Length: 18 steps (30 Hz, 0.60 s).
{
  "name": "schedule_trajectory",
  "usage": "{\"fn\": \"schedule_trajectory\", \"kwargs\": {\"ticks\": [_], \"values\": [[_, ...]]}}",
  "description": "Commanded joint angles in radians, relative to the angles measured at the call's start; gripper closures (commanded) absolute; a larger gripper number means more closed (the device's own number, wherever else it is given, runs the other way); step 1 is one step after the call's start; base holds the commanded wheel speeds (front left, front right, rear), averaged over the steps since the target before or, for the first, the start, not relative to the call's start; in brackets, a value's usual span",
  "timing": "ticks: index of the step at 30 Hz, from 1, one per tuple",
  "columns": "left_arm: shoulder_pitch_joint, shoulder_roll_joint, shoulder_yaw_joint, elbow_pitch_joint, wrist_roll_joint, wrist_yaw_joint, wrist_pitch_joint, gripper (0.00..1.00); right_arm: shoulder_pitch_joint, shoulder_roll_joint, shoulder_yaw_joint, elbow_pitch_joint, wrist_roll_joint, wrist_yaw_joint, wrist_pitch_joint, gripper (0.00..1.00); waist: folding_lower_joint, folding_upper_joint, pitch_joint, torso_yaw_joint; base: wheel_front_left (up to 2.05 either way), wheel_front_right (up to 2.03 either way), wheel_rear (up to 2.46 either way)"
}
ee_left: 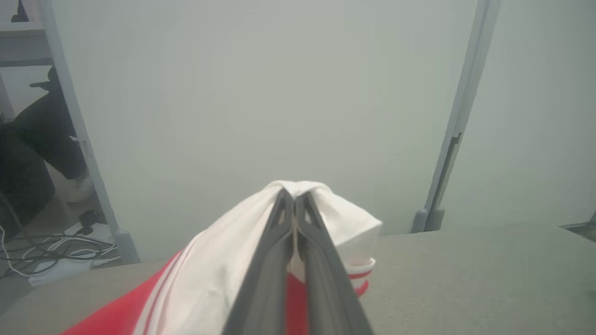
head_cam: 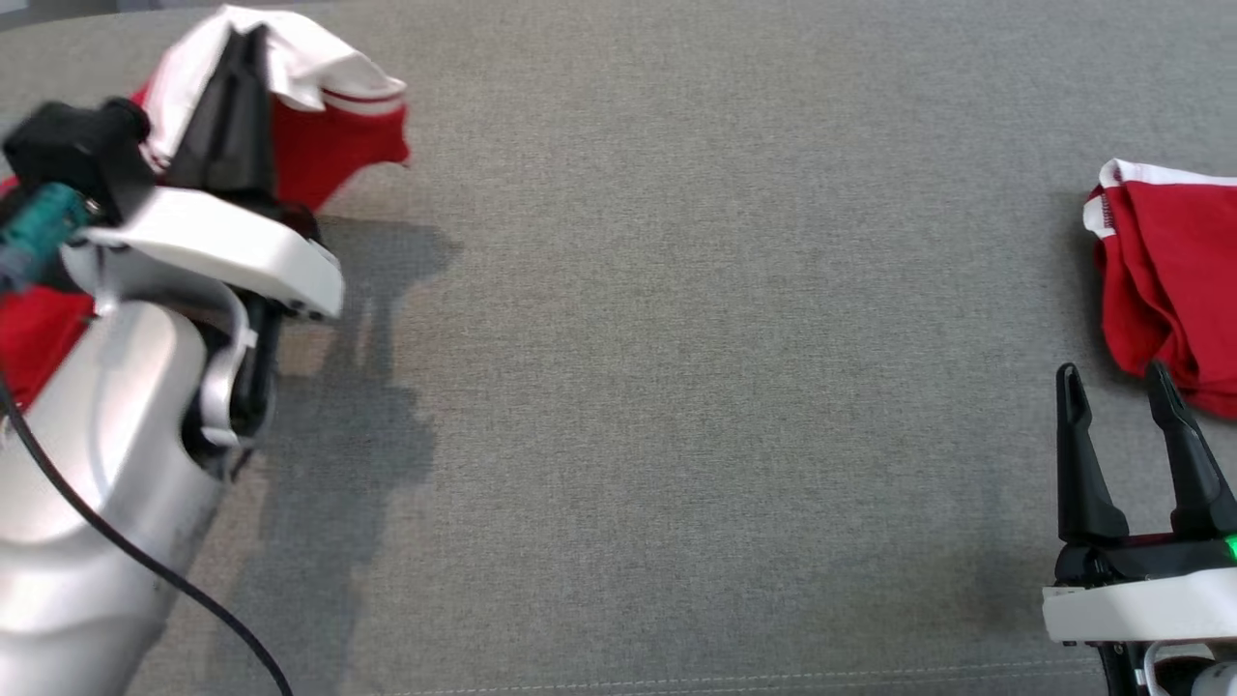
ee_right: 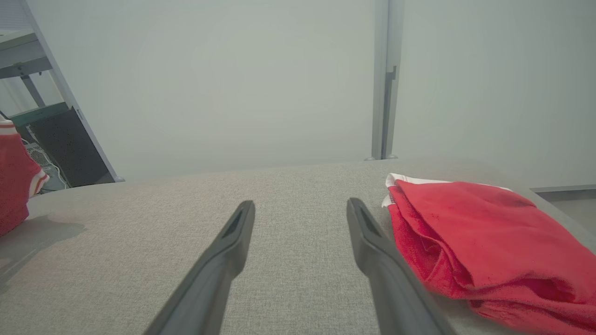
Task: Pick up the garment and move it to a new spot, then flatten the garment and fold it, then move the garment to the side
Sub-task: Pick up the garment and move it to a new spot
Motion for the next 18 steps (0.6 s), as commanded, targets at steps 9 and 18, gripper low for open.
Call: {"fn": "schedule_trajectory", "kwargs": {"ticks": [9,18], "values": [[0.101,-0.047,-0.087,-0.306,0.027,0.102,0.090,1.00,-0.024,0.002,0.026,0.016,0.027,0.000,-0.041,0.00,0.0000,0.0000,0.020,-0.112,0.00,0.00,0.00],[0.007,-0.212,-0.205,-0.162,0.022,0.025,0.117,1.00,-0.044,0.004,0.050,0.055,0.063,0.000,-0.073,0.00,0.0000,0.0000,0.067,-0.270,0.00,0.00,0.00]]}}
